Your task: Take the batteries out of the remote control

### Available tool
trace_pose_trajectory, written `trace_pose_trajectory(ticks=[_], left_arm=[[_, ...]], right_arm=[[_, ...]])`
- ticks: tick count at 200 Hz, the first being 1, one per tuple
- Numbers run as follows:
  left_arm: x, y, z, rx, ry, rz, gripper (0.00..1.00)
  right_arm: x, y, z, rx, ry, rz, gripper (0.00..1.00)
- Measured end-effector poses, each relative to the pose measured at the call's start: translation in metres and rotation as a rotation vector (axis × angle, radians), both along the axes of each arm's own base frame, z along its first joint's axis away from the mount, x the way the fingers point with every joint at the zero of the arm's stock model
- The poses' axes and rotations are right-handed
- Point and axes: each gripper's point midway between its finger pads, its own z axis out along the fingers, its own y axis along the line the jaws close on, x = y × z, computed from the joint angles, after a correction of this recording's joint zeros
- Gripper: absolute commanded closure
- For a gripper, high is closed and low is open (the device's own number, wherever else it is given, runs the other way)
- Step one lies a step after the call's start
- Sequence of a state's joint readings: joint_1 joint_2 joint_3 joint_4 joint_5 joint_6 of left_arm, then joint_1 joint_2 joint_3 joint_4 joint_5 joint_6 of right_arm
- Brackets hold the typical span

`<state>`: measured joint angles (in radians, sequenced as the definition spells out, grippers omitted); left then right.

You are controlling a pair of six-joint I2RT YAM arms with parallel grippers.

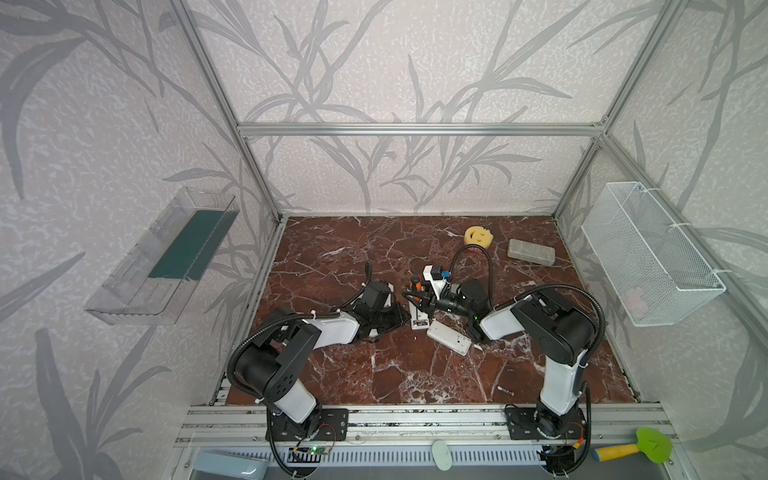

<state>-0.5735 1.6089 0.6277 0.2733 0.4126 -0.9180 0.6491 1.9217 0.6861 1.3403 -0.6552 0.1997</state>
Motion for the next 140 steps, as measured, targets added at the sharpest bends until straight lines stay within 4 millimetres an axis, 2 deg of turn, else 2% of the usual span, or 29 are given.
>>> trace_pose_trajectory(ticks=[37,79,140], left_arm=[[0.003,-0.002,0.001,-0.002,-0.002,0.002,0.80],[0.004,0.000,-0.002,0.002,0.006,0.008,0.80],[0.007,0.000,-0.006,0.003,0.019,0.008,0.79]], right_arm=[[-0.016,0.009,-0.002,-0.038,-0.061,0.135,1.00],[-0.023,0.005,-0.002,-0.034,-0.062,0.195,1.00],[-0.008,-0.017,-0.009,0.051,0.026,0.200,1.00]])
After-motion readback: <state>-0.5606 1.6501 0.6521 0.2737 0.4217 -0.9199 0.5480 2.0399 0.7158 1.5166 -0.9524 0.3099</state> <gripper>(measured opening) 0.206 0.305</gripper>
